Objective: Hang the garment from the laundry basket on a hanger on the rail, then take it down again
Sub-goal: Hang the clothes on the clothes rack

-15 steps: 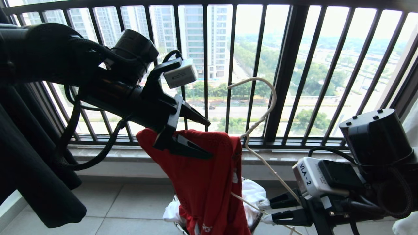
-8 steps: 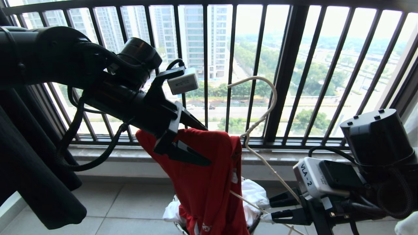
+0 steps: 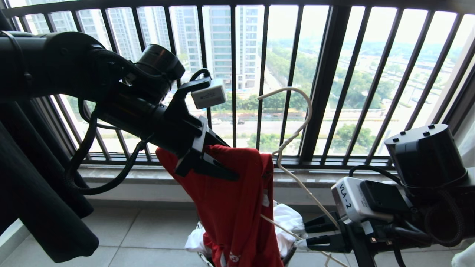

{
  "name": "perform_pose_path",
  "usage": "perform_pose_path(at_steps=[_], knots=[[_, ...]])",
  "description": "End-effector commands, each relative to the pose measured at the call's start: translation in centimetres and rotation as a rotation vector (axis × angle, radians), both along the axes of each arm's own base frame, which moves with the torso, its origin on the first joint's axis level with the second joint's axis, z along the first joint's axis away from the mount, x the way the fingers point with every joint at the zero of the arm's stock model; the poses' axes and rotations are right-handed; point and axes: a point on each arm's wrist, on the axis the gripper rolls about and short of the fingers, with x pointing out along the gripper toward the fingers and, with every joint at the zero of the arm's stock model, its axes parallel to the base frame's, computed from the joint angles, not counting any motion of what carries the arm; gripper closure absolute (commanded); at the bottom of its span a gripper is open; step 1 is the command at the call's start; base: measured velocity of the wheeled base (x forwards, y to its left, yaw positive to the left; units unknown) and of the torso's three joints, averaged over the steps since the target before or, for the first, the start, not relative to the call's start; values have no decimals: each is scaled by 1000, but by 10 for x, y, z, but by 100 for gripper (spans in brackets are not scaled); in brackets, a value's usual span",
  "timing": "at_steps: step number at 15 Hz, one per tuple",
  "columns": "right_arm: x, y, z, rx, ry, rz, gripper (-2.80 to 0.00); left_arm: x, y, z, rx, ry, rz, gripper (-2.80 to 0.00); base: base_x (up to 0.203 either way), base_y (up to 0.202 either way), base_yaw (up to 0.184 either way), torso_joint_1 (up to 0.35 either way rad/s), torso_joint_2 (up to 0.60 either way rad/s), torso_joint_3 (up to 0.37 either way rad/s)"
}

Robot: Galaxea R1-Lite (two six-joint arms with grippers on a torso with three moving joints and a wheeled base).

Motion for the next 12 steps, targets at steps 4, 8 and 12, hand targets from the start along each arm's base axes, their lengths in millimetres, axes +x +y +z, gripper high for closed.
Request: perform_pose_path(at_steps=[4, 8, 12], knots=[[1, 0, 0, 5, -5, -2, 0, 0, 0, -2, -1, 14, -6, 0, 0, 0, 0, 0, 0, 0], [5, -2, 1, 21, -26, -21, 0, 0, 0, -3, -4, 16, -7, 0, 0, 0, 0, 0, 0, 0], [7, -4, 1, 21, -24, -28, 0, 1, -1, -2, -9, 16, -5, 0, 0, 0, 0, 0, 0, 0]])
